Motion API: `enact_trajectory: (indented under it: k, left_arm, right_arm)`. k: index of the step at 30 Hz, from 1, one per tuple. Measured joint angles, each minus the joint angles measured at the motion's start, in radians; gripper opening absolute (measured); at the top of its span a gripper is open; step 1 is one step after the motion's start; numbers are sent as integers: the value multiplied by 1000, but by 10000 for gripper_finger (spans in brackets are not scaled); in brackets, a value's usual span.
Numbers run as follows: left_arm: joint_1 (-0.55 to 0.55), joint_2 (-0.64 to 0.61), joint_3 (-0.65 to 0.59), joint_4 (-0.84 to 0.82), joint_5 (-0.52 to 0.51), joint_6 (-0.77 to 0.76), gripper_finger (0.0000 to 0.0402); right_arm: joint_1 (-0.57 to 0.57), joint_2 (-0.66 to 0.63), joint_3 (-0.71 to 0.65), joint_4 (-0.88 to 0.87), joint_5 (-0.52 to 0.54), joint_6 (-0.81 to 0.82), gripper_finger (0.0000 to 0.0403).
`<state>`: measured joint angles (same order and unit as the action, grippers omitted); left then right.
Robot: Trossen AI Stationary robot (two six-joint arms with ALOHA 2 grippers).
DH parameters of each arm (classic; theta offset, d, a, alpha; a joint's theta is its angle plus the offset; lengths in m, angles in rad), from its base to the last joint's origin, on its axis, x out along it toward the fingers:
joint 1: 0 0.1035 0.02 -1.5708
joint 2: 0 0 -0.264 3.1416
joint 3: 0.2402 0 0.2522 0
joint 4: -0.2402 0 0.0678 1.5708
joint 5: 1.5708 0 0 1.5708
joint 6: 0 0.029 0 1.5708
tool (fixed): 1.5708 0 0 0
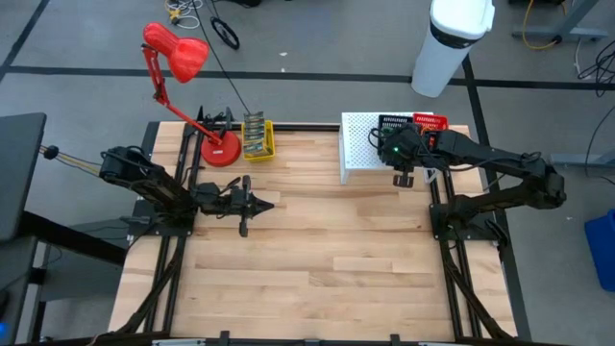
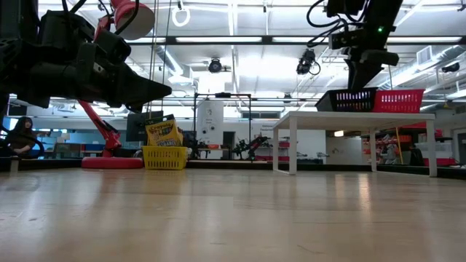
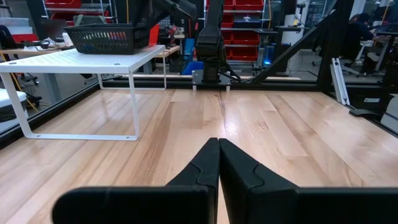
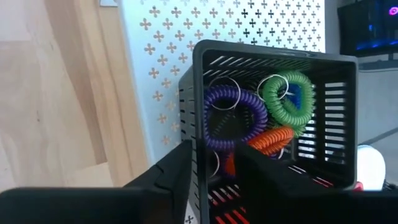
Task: Pick & Place Office Desk Supplies
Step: Put the black bin with the spiral keychains onto the white shelf
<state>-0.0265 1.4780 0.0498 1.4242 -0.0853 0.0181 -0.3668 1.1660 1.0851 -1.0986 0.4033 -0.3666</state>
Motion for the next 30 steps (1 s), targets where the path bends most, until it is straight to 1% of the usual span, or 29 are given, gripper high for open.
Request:
enact_trajectory:
  k: [3,7,14,18,22,30]
  left_arm:
    - [0,0,0,0,0,5,11]
    - [0,0,0,0,0,7,11]
    - [0,0,0,0,0,7,11]
    - [0,0,0,0,0,7,11]
    - [0,0,0,0,0,7,11]
    - [0,0,0,0,0,8,11]
  right_arm:
    - [0,0,0,8,0,3,141]
    - [0,0,0,8,1,6,144]
    - [0,0,0,8,61,81,144]
    - [0,0,0,9,74,95,151]
    - [0,-1,0,23,76,100,171]
    - [0,-19,0,31,68,107,224]
